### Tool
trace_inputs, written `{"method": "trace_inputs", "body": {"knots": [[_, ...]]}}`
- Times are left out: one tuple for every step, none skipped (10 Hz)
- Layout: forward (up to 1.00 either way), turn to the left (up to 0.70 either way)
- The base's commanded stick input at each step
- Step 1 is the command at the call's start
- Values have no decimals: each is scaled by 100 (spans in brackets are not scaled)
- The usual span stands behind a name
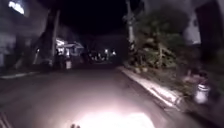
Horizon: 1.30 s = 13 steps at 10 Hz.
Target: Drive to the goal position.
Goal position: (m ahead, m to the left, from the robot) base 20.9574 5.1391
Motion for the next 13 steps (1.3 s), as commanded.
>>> {"method": "trace_inputs", "body": {"knots": [[100, 0], [100, 0], [100, 0], [100, 0], [100, 0], [100, 0], [100, 0], [100, 0], [100, 0], [100, 0], [100, 0], [100, 0], [100, 0]]}}
